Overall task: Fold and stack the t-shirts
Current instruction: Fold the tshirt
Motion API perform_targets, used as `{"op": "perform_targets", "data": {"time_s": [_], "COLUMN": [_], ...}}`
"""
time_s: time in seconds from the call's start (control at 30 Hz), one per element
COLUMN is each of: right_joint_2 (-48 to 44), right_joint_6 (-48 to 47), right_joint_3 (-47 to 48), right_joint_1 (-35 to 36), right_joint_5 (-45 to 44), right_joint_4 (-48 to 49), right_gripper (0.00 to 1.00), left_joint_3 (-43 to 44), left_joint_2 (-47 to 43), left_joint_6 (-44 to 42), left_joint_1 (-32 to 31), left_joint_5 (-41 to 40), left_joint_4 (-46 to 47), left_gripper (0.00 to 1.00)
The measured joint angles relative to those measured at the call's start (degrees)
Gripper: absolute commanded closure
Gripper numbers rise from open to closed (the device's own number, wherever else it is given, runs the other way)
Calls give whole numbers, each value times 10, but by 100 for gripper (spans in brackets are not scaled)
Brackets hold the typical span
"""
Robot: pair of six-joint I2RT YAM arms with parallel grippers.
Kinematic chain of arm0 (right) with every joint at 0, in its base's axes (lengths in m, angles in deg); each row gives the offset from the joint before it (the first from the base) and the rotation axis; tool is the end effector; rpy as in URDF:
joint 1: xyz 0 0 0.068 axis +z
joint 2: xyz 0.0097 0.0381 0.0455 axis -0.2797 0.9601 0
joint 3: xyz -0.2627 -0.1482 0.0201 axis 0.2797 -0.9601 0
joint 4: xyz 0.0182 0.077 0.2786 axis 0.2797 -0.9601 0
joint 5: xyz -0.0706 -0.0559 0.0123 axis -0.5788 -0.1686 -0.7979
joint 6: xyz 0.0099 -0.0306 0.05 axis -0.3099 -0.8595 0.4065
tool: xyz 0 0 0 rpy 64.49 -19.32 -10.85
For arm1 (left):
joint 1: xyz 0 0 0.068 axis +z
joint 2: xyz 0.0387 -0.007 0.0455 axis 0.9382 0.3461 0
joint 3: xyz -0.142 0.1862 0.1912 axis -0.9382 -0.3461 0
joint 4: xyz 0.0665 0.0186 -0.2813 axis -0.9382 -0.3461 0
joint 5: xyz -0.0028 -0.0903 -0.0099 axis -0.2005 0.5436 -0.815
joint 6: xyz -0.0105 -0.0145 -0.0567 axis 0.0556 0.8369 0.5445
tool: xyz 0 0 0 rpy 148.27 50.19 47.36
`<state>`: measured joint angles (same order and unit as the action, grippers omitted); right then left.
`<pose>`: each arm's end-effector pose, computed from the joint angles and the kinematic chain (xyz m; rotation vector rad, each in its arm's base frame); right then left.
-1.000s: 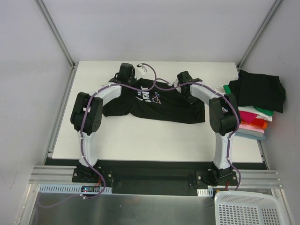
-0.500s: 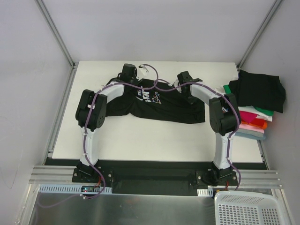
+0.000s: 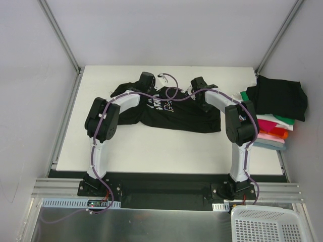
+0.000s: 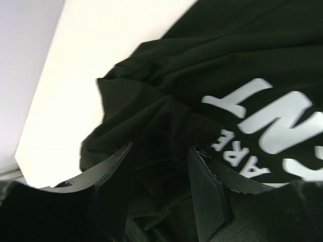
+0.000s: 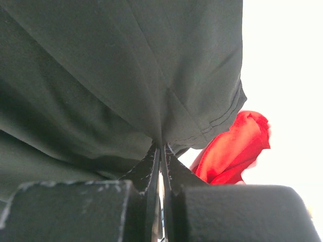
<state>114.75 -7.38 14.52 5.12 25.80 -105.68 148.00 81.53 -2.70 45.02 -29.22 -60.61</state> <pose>0.4533 0.1599 0.1820 -1.4100 2.2987 -0.6496 0.4917 -0.2187 0.1982 1.0382 1.8210 0.3298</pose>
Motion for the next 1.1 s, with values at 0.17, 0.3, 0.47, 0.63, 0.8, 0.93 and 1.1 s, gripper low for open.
{"op": "perform_targets", "data": {"time_s": [0.17,0.3,0.47,0.63,0.8,0.93,1.1], "right_joint_2": [0,0,0,0,0,0,0], "right_joint_6": [-2,-2,-2,-2,-2,-2,-2], "right_joint_3": [-6,-8,-10,-14,-14,-14,-14], "right_joint_1": [0,0,0,0,0,0,0], "right_joint_5": [0,0,0,0,0,0,-2], "right_joint_4": [0,0,0,0,0,0,0], "right_gripper": [99,99,99,99,99,99,99], "left_joint_3": [-15,-17,-13,12,24,24,24], "left_joint_2": [0,0,3,19,34,36,34], "left_joint_6": [3,2,0,-8,-13,-13,-13], "left_joint_1": [-14,-15,-14,-14,-14,-14,-10], "left_joint_5": [3,3,1,0,-2,-3,-3], "left_joint_4": [-3,-5,-6,-5,-4,-7,-7], "left_gripper": [54,55,70,100,100,100,100]}}
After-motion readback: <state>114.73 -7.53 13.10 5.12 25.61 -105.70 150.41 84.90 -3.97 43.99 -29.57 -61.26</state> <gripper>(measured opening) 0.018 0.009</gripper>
